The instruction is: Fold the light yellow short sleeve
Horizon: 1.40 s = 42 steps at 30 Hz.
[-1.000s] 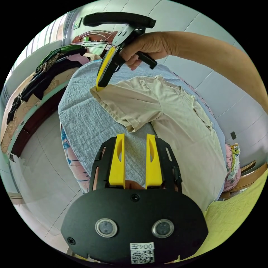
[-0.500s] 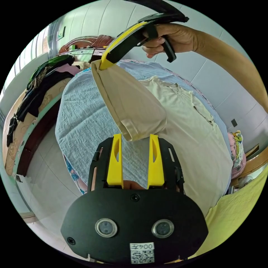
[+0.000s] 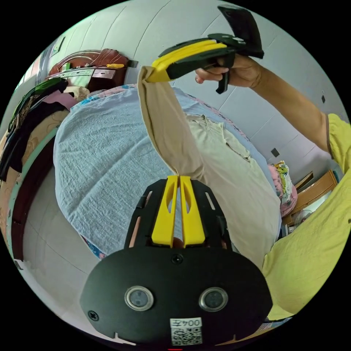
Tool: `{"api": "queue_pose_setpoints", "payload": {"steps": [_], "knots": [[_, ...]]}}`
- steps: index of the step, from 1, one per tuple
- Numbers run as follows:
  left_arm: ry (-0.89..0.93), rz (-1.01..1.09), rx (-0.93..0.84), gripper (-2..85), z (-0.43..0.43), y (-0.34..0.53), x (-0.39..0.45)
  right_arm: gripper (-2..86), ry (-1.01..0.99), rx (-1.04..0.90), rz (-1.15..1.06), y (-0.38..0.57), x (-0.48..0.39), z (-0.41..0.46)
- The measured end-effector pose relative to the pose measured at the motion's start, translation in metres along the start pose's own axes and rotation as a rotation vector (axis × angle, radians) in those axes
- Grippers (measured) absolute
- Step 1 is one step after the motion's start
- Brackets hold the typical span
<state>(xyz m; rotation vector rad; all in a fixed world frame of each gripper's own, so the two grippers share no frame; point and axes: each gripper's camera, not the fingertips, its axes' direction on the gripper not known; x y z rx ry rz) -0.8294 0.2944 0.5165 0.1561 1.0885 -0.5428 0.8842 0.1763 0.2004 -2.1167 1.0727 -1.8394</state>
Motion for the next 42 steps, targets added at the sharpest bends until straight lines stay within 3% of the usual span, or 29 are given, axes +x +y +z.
{"api": "queue_pose_setpoints", "payload": {"steps": [7,13,15,22,28,34,36,40,42], "knots": [[-0.135,-0.004,-0.067,0.9,-0.005,-0.028,0.057,-0.8,0.071,0.073,0.093,0.049,0.011,-0.018],[-0.388,0.066,-0.226,0.8,0.031,-0.07,0.15,-0.7,0.135,0.198,0.232,0.12,0.021,-0.042],[-0.519,0.144,-0.28,0.9,0.06,-0.083,0.193,-0.7,0.145,0.243,0.314,0.158,0.026,-0.048],[-0.663,0.321,-0.439,1.6,0.165,-0.097,0.291,1.0,0.091,0.341,0.623,0.276,0.039,-0.045],[-0.796,0.545,-0.637,6.3,0.262,-0.067,0.349,11.2,0.025,0.307,0.965,0.383,0.036,-0.026],[-0.846,0.701,-0.516,9.4,0.248,-0.04,0.402,16.0,-0.004,0.315,1.101,0.437,0.017,-0.043],[-0.865,0.664,-0.447,9.3,0.235,-0.028,0.399,14.2,-0.01,0.371,1.082,0.434,0.011,-0.051],[-0.891,0.535,-0.382,8.9,0.221,-0.017,0.363,11.1,-0.107,0.293,1.003,0.409,0.021,-0.047],[-0.802,0.493,-0.338,8.4,0.212,-0.016,0.343,10.9,-0.062,0.306,0.963,0.39,0.036,-0.044]]}}
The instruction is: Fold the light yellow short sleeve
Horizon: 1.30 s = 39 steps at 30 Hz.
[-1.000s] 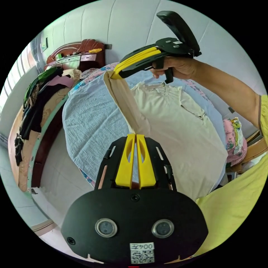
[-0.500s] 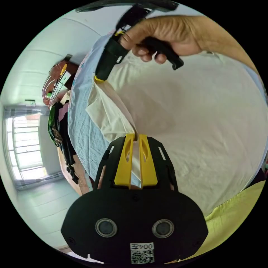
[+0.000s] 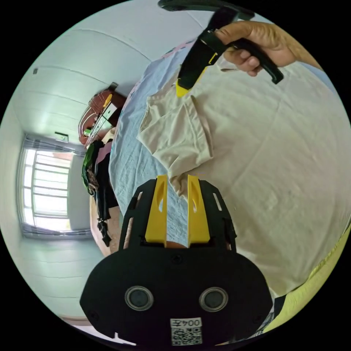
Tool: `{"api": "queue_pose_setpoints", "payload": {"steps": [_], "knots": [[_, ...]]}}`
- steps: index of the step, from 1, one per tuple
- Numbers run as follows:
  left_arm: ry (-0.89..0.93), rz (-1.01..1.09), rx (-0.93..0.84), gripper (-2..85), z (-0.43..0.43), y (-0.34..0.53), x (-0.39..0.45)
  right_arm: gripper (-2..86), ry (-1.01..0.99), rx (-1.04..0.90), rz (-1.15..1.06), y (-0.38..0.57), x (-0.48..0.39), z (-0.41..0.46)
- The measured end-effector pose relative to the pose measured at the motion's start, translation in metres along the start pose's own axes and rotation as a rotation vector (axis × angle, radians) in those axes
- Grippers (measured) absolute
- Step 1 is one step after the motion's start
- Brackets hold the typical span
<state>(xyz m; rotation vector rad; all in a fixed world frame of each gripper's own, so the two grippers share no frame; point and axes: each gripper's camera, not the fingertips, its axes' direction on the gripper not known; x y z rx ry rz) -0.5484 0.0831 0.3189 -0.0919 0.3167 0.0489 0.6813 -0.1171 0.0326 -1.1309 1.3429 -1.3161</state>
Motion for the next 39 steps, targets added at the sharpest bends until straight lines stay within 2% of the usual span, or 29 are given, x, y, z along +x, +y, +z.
{"api": "queue_pose_setpoints", "payload": {"steps": [3,9,13,16,20,22,23,24,27,33,39], "knots": [[0.109,0.0,0.051,8.1,0.008,0.009,-0.009,10.9,0.018,-0.046,-0.071,-0.044,-0.003,0.02],[0.154,0.051,0.127,8.5,0.015,0.021,0.006,11.0,0.02,-0.19,-0.163,-0.135,-0.003,0.069],[0.152,0.092,0.136,8.1,0.019,0.022,0.021,10.7,-0.006,-0.271,-0.146,-0.17,0.001,0.098],[0.145,0.119,0.141,7.3,0.017,0.023,0.035,7.4,0.026,-0.345,-0.171,-0.182,-0.004,0.121],[0.022,0.195,0.187,4.4,0.001,0.033,0.067,0.6,0.137,-0.36,-0.237,-0.183,-0.017,0.129],[-0.115,0.295,0.197,3.6,-0.005,0.04,0.094,-0.1,0.211,-0.296,-0.23,-0.186,-0.017,0.124],[-0.245,0.374,0.193,3.2,-0.007,0.046,0.116,-0.3,0.231,-0.258,-0.196,-0.189,-0.014,0.12],[-0.34,0.447,0.186,3.0,-0.006,0.052,0.136,-0.3,0.231,-0.223,-0.159,-0.192,-0.01,0.117],[-0.446,0.529,0.18,2.6,-0.004,0.062,0.168,0.0,0.164,-0.217,-0.1,-0.199,-0.004,0.117],[-0.444,0.43,0.133,2.7,-0.005,0.052,0.178,7.0,-0.041,-0.271,-0.074,-0.201,-0.001,0.1],[-0.441,0.418,0.119,2.8,-0.003,0.049,0.192,6.5,-0.004,-0.4,-0.167,-0.205,-0.023,0.114]]}}
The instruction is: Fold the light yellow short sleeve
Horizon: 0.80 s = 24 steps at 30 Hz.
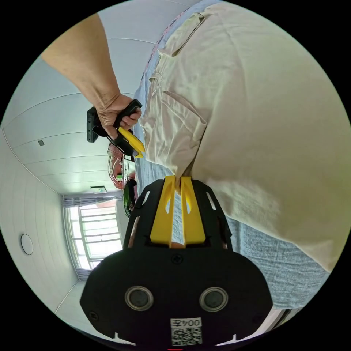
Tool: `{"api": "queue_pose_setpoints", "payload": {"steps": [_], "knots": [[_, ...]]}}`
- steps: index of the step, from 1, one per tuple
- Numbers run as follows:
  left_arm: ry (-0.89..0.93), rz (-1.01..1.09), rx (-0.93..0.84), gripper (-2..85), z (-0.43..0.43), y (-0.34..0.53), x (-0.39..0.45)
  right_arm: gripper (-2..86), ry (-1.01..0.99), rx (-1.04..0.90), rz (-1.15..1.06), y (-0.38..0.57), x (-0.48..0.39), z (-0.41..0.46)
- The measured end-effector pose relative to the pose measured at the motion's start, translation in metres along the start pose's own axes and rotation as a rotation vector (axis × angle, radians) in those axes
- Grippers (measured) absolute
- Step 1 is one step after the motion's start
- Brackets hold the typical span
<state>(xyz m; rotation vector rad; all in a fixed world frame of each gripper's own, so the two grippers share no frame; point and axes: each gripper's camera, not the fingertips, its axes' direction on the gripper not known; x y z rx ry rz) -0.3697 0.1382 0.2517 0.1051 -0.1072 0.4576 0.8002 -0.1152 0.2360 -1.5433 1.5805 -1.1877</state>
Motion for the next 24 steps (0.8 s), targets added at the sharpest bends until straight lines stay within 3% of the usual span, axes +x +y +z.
{"api": "queue_pose_setpoints", "payload": {"steps": [6,16,24], "knots": [[-0.016,-0.032,-0.006,2.8,0.001,-0.003,0.009,0.4,0.176,-0.062,-0.113,-0.006,-0.036,-0.003],[-0.01,-0.08,-0.078,4.8,0.025,-0.018,0.014,5.0,0.035,0.027,0.024,-0.006,-0.045,-0.03],[0.099,-0.06,-0.037,12.2,0.049,-0.012,-0.026,12.2,-0.052,0.398,0.034,0.076,-0.08,-0.161]]}}
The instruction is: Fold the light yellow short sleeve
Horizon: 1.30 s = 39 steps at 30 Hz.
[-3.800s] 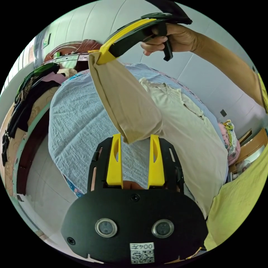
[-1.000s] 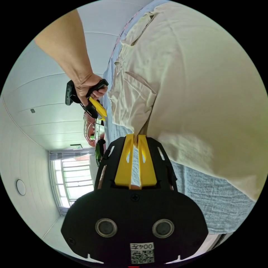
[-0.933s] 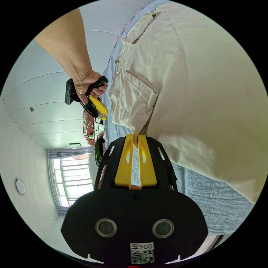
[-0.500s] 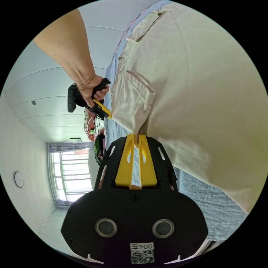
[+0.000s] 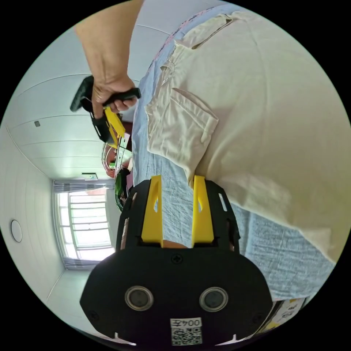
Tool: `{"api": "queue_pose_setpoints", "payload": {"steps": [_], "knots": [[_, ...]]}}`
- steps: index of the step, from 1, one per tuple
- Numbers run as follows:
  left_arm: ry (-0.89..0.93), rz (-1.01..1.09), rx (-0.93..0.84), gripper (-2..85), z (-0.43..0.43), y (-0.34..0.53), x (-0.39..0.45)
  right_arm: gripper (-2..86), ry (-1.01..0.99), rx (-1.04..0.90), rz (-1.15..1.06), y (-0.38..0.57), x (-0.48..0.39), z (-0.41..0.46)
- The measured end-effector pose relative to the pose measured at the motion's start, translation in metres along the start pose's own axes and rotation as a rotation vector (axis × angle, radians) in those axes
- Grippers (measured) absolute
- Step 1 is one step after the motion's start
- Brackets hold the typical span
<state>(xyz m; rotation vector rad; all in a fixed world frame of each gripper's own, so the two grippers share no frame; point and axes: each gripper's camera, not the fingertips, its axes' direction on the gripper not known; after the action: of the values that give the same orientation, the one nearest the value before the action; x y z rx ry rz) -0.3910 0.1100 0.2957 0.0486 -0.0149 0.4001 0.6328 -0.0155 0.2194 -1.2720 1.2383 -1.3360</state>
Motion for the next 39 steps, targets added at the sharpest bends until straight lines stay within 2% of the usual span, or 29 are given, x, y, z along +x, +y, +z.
{"api": "queue_pose_setpoints", "payload": {"steps": [3,7,10,12,15,18,21,25,28,30,32,35,39], "knots": [[0.009,0.011,0.036,12.7,0.005,0.007,-0.013,11.8,0.0,0.069,0.035,0.052,-0.017,-0.06],[0.097,-0.004,0.024,11.9,0.02,0.013,-0.027,11.0,0.017,0.035,0.107,0.133,-0.041,-0.099],[0.162,-0.14,0.075,8.0,0.021,0.014,-0.057,10.1,0.035,-0.031,0.155,0.199,-0.075,-0.114],[0.202,-0.246,0.133,4.9,0.029,-0.004,-0.083,10.3,0.092,-0.085,0.187,0.245,-0.107,-0.123],[0.267,-0.299,0.1,3.5,0.069,-0.047,-0.1,9.7,0.256,-0.123,0.217,0.286,-0.145,-0.135],[0.334,-0.309,0.023,2.8,0.116,-0.085,-0.098,8.4,0.357,-0.158,0.239,0.308,-0.174,-0.149],[0.32,-0.25,-0.051,2.3,0.152,-0.102,-0.087,6.6,0.442,-0.197,0.241,0.321,-0.196,-0.16],[0.267,-0.222,-0.049,1.7,0.158,-0.109,-0.09,5.1,0.485,-0.211,0.233,0.331,-0.217,-0.169],[0.233,-0.317,0.021,1.4,0.142,-0.107,-0.114,5.0,0.436,-0.224,0.313,0.324,-0.221,-0.193],[0.278,-0.419,0.094,1.0,0.121,-0.105,-0.132,4.9,0.433,-0.074,0.387,0.327,-0.224,-0.242],[0.347,-0.463,0.143,0.8,0.109,-0.107,-0.134,5.2,0.423,-0.005,0.46,0.337,-0.218,-0.28],[0.4,-0.459,0.198,0.8,0.099,-0.127,-0.13,5.8,0.464,0.114,0.571,0.368,-0.196,-0.343],[0.5,-0.469,0.255,0.8,0.104,-0.189,-0.148,7.1,0.554,0.132,0.558,0.393,-0.164,-0.402]]}}
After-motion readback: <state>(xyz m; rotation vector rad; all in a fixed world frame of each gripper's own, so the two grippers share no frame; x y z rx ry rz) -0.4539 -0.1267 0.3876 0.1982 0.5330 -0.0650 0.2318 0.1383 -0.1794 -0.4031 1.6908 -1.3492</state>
